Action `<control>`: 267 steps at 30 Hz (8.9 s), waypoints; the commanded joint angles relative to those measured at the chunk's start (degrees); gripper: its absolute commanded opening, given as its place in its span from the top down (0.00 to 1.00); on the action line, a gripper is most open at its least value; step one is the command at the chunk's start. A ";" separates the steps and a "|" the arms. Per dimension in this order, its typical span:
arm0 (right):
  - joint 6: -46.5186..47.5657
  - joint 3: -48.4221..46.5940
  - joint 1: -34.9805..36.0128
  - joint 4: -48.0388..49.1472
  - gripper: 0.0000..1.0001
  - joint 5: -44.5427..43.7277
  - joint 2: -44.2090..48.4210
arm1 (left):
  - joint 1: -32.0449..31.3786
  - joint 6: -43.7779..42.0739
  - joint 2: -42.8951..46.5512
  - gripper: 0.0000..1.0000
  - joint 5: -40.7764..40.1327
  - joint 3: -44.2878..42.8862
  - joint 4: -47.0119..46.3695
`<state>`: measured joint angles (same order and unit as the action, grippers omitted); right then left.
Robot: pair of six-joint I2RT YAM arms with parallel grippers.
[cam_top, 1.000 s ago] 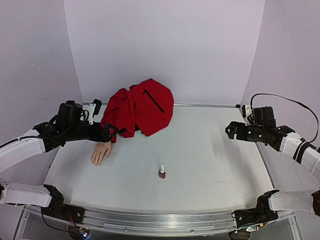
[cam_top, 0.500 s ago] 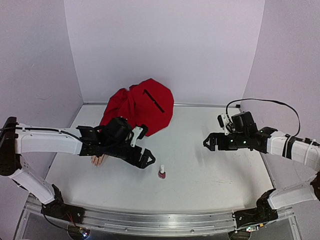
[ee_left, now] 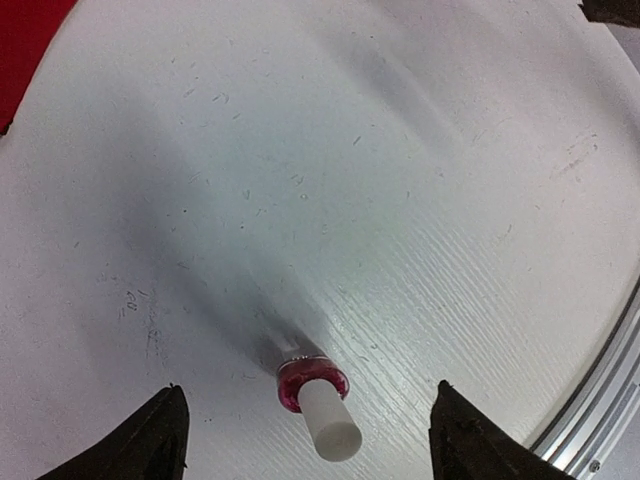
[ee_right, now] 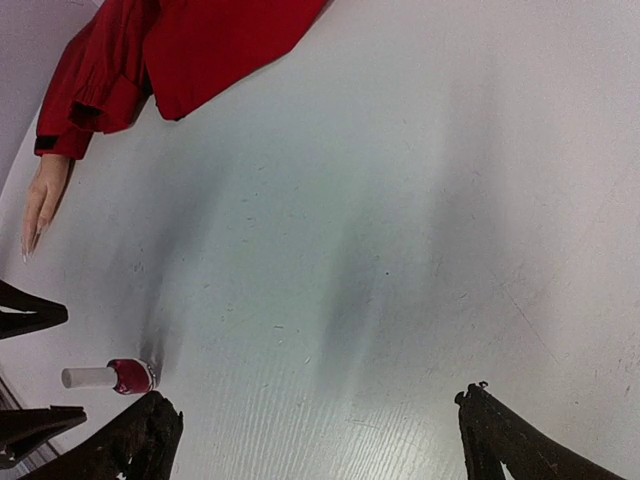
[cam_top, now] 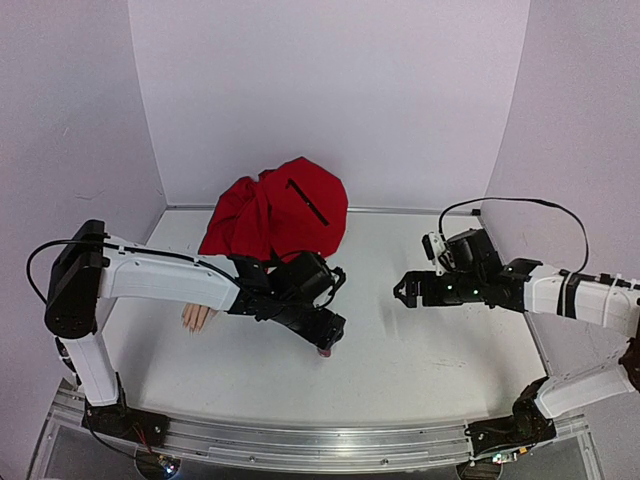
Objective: Paint the nails
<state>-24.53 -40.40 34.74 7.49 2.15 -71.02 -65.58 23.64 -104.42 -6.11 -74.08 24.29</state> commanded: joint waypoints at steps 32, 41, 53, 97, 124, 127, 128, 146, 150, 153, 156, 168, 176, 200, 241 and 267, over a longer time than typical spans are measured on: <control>10.82 1.94 13.73 19.50 0.08 9.54 -3.72 | 1.70 2.56 7.96 1.00 -0.18 -6.51 9.89; 18.02 0.18 18.58 34.14 0.23 16.15 -13.47 | 6.09 11.41 14.27 1.00 3.06 -6.91 13.90; 19.29 -8.16 19.09 44.18 0.42 19.85 -24.93 | 7.27 13.59 17.90 1.00 7.64 -6.14 14.10; -4.87 -14.57 19.35 53.17 1.00 51.14 -18.60 | 12.94 3.38 37.79 0.19 37.04 13.00 -21.21; 15.17 -17.23 32.51 31.27 1.00 -41.98 -16.30 | 12.76 5.38 37.18 1.00 17.98 17.64 -22.62; 21.86 -21.53 35.89 37.42 1.00 -53.90 -22.81 | 12.75 8.24 37.12 1.00 11.14 18.50 -21.43; 22.46 -23.06 35.92 37.56 1.00 -51.60 -24.07 | 12.76 8.72 36.95 1.00 10.62 18.32 -21.13; 13.52 -18.59 20.93 39.74 1.00 45.79 -17.43 | 14.03 1.29 44.28 0.10 33.96 17.43 -21.48; 6.72 -20.98 20.90 43.87 1.00 58.17 -18.84 | 14.74 2.45 45.07 0.09 38.09 17.79 -24.03; 4.36 -20.73 20.98 47.41 1.00 58.80 -18.71 | 14.87 3.41 43.67 0.17 39.63 16.89 -26.13; 3.89 -20.89 21.03 48.32 1.00 58.03 -18.16 | 14.87 4.37 42.37 0.22 42.83 16.82 -28.88; 5.85 -18.70 20.95 48.07 1.00 47.13 -16.33 | 14.77 4.97 38.40 0.66 49.03 15.56 -31.71; 13.51 -18.41 21.20 36.12 1.00 19.86 -13.57 | 14.78 5.89 37.15 1.00 37.95 15.79 -29.83; 15.84 -15.59 19.08 39.13 1.00 32.22 -13.12 | 15.69 4.02 35.41 0.17 35.78 11.15 -22.38; 36.85 -23.45 33.54 43.12 1.00 -46.91 -24.01 | 16.37 10.23 27.34 1.00 29.62 10.78 -24.65; 3.92 -14.62 19.98 48.84 1.00 47.19 -10.60 | 17.27 13.68 33.78 0.28 55.22 16.78 -44.34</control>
<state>-14.09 -52.51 54.33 47.31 40.05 -79.61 -48.23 34.61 -71.72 44.23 -57.52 -8.62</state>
